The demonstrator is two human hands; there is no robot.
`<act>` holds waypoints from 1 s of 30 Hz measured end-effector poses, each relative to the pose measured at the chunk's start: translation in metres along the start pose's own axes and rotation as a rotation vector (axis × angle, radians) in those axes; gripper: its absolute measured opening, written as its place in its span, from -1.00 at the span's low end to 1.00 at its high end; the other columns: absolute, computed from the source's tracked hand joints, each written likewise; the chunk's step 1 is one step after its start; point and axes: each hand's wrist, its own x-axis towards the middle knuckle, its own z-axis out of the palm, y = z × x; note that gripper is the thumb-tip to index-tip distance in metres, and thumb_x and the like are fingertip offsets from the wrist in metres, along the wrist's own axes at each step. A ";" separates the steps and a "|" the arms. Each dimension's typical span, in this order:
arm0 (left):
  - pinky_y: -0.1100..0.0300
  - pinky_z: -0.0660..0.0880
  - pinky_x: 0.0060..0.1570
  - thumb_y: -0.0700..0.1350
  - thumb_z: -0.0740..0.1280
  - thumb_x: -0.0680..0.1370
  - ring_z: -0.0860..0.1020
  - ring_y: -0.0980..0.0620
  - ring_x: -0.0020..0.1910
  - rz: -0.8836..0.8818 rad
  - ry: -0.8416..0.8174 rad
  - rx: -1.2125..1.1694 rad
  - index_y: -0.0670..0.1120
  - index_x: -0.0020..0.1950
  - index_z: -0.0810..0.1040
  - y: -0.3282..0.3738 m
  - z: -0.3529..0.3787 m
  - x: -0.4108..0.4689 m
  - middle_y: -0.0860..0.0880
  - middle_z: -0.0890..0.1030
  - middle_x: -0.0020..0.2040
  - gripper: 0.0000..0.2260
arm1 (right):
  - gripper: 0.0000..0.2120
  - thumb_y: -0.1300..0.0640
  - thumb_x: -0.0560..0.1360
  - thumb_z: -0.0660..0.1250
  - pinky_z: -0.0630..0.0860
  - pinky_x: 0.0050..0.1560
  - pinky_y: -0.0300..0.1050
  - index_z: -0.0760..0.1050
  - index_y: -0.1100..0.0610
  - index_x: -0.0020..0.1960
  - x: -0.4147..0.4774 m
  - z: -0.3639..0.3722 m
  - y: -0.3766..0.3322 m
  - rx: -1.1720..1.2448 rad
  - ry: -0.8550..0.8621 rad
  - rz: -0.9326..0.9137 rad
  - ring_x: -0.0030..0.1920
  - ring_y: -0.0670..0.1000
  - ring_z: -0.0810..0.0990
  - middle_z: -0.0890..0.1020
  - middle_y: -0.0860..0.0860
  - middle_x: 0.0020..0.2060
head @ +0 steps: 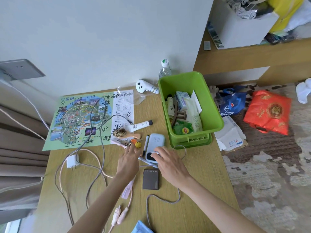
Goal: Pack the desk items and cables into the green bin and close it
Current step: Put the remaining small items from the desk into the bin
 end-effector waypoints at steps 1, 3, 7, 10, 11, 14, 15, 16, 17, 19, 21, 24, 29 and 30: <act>0.14 0.56 -0.16 -0.19 0.40 0.50 0.44 -0.02 0.20 0.016 0.006 0.004 0.03 0.26 0.50 -0.001 0.001 -0.001 -0.02 0.39 0.29 -0.65 | -0.69 0.30 0.38 0.39 0.49 -0.07 -0.13 0.48 0.09 0.08 0.001 0.005 0.000 0.004 -0.056 0.019 0.05 0.02 0.51 0.52 0.00 0.07; 0.13 0.56 -0.16 -0.11 0.45 0.48 0.47 -0.03 0.15 0.052 0.024 0.003 0.01 0.22 0.52 -0.004 0.002 -0.003 -0.04 0.43 0.23 -0.67 | -0.62 0.26 0.40 0.42 0.50 0.04 -0.08 0.46 0.07 0.17 0.003 0.014 0.002 -0.003 -0.175 0.001 0.16 0.03 0.48 0.49 0.00 0.18; 0.09 0.56 -0.11 -0.12 0.50 0.43 0.51 -0.06 0.06 0.158 0.058 0.078 -0.05 0.06 0.58 -0.008 -0.002 -0.001 -0.08 0.52 0.11 -0.76 | -0.59 0.22 0.43 0.41 0.45 0.20 -0.01 0.42 0.05 0.24 0.003 0.022 0.007 -0.015 -0.268 -0.014 0.27 0.05 0.42 0.42 0.00 0.29; 0.05 0.60 -0.18 -0.14 0.62 0.26 0.59 -0.09 -0.05 0.255 0.067 0.147 -0.10 -0.02 0.63 -0.012 -0.005 -0.005 -0.10 0.61 0.02 -0.65 | -0.56 0.22 0.42 0.41 0.46 0.21 0.00 0.41 0.05 0.26 -0.001 0.023 0.011 -0.027 -0.267 -0.004 0.28 0.04 0.41 0.42 -0.01 0.31; 0.05 0.60 -0.14 -0.12 0.62 0.26 0.59 -0.08 -0.03 0.275 0.059 0.177 -0.12 0.02 0.64 -0.014 -0.005 -0.007 -0.10 0.62 0.04 -0.63 | -0.55 0.23 0.43 0.41 0.46 0.22 0.00 0.40 0.05 0.28 -0.003 0.023 0.012 -0.033 -0.266 -0.012 0.30 0.04 0.41 0.41 0.00 0.33; 0.07 0.54 0.10 -0.06 0.48 0.43 0.55 -0.04 0.11 0.320 0.020 0.270 -0.14 0.21 0.57 -0.024 -0.007 -0.008 -0.07 0.58 0.16 -0.62 | -0.54 0.24 0.44 0.40 0.43 0.27 0.01 0.41 0.05 0.30 -0.004 0.023 0.013 -0.052 -0.251 -0.014 0.33 0.05 0.41 0.41 -0.01 0.36; 0.07 0.47 0.19 -0.04 0.40 0.50 0.51 -0.03 0.17 0.329 -0.009 0.285 -0.13 0.25 0.53 -0.028 -0.009 -0.008 -0.05 0.55 0.20 -0.64 | -0.58 0.23 0.46 0.39 0.43 0.28 0.01 0.44 0.05 0.29 -0.003 0.024 0.012 -0.059 -0.240 -0.006 0.31 0.05 0.42 0.43 -0.01 0.35; 0.07 0.40 0.26 -0.01 0.33 0.55 0.49 -0.02 0.21 0.336 -0.035 0.280 -0.12 0.27 0.50 -0.032 -0.011 -0.008 -0.03 0.53 0.22 -0.67 | -0.64 0.23 0.47 0.37 0.43 0.27 0.02 0.47 0.06 0.26 0.000 0.025 0.010 -0.067 -0.227 0.005 0.28 0.06 0.44 0.46 0.00 0.31; 0.08 0.35 0.29 0.00 0.28 0.59 0.48 0.00 0.21 0.329 -0.053 0.251 -0.10 0.26 0.47 -0.034 -0.014 -0.009 -0.01 0.53 0.21 -0.71 | -0.70 0.22 0.49 0.35 0.44 0.24 0.02 0.50 0.08 0.21 0.003 0.026 0.008 -0.075 -0.213 0.016 0.24 0.07 0.46 0.50 0.01 0.26; 0.12 0.34 0.27 -0.02 0.21 0.63 0.53 0.03 0.14 0.272 -0.099 0.147 -0.08 0.22 0.43 -0.039 -0.022 -0.012 0.02 0.58 0.15 -0.78 | -0.81 0.21 0.51 0.30 0.45 0.18 0.01 0.53 0.13 0.12 0.013 0.030 0.001 -0.082 -0.194 0.039 0.15 0.09 0.49 0.53 0.03 0.14; 0.19 0.43 0.11 -0.08 0.13 0.67 0.57 0.03 -0.01 0.201 -0.162 0.025 -0.11 0.18 0.39 -0.045 -0.030 -0.015 -0.01 0.61 0.03 -0.85 | -0.85 0.21 0.52 0.28 0.45 0.15 -0.01 0.53 0.15 0.08 0.025 0.035 -0.004 -0.087 -0.197 0.057 0.11 0.09 0.49 0.52 0.04 0.06; 0.21 0.54 -0.20 -0.10 0.09 0.69 0.58 0.01 -0.19 0.128 -0.272 -0.085 -0.10 0.09 0.34 -0.059 -0.044 -0.019 -0.01 0.59 -0.12 -0.89 | -0.83 0.20 0.53 0.27 0.41 0.19 -0.02 0.52 0.14 0.11 0.046 0.041 -0.008 -0.107 -0.223 0.067 0.12 0.07 0.48 0.54 0.03 0.06; 0.00 0.58 -0.23 -0.19 0.11 0.67 0.58 -0.06 -0.26 -0.001 -0.211 -0.267 -0.11 0.13 0.35 -0.087 -0.062 -0.018 0.00 0.57 -0.21 -0.93 | -0.80 0.17 0.52 0.29 0.32 0.25 0.00 0.50 0.16 0.14 0.074 0.042 -0.008 -0.274 -0.383 0.064 0.16 0.10 0.43 0.56 0.05 0.05; 0.06 0.54 -0.28 -0.21 0.10 0.67 0.55 -0.03 -0.30 -0.032 -0.178 -0.319 -0.14 0.18 0.36 -0.092 -0.064 -0.016 0.01 0.56 -0.23 -0.88 | -0.78 0.18 0.51 0.30 0.31 0.25 0.00 0.49 0.16 0.15 0.079 0.042 -0.009 -0.304 -0.404 0.069 0.16 0.10 0.42 0.56 0.05 0.06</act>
